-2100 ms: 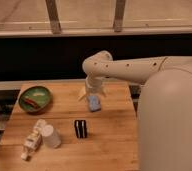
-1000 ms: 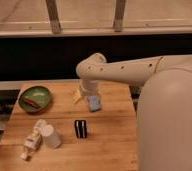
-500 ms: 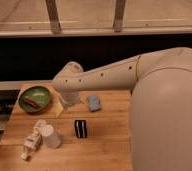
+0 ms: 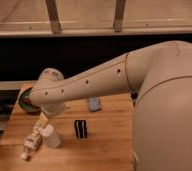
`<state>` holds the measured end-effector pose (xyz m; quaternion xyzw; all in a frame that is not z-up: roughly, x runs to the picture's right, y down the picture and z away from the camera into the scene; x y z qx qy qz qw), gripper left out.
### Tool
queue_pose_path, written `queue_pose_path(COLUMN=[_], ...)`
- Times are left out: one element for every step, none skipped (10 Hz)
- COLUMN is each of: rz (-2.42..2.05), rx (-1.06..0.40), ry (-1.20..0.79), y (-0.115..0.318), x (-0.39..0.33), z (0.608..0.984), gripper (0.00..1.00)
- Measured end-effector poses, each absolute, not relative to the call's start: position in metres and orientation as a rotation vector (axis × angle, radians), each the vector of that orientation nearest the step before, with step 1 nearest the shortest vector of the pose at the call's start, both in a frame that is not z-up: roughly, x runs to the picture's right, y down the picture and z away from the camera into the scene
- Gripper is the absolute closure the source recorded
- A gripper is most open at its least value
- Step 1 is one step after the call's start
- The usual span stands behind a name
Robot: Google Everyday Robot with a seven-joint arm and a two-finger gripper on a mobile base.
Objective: Place the ceramic cup over the eraser
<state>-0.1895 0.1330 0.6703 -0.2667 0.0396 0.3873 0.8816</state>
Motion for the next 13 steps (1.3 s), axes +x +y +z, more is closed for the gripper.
queue_pose_path(rz=[0.790,0.767,0.743,0.730,0.719,0.711,0.708,0.707,0.704,0.700,0.698,0.703,0.709], rx=[-0.555,-0.560,-0.565,-0.562,-0.563,-0.569,-0.572,-0.575,-0.575,-0.570,-0.569,-0.570,-0.571], ry=[0.080,0.080,0.085,0.091,0.094,0.097,0.100,0.104,0.108,0.111,0.113,0.124,0.132], y=[0.139,0.149,0.160,0.167,0.175,0.181,0.184,0.187,0.189,0.190,0.190,0.189,0.188], x=[-0.196,-0.203,-0.209,-0.212,-0.214,-0.216,-0.217,-0.217,-0.218,-0.221,-0.222,-0.221,-0.219], z=[0.665,0.660,0.661,0.665,0.669,0.674,0.678,0.682,0.686,0.690,0.693,0.700,0.706], gripper=[0.20,0.20,0.20,0.20,0.20,0.20,0.20,0.20,0.20,0.20,0.20,0.20,0.20])
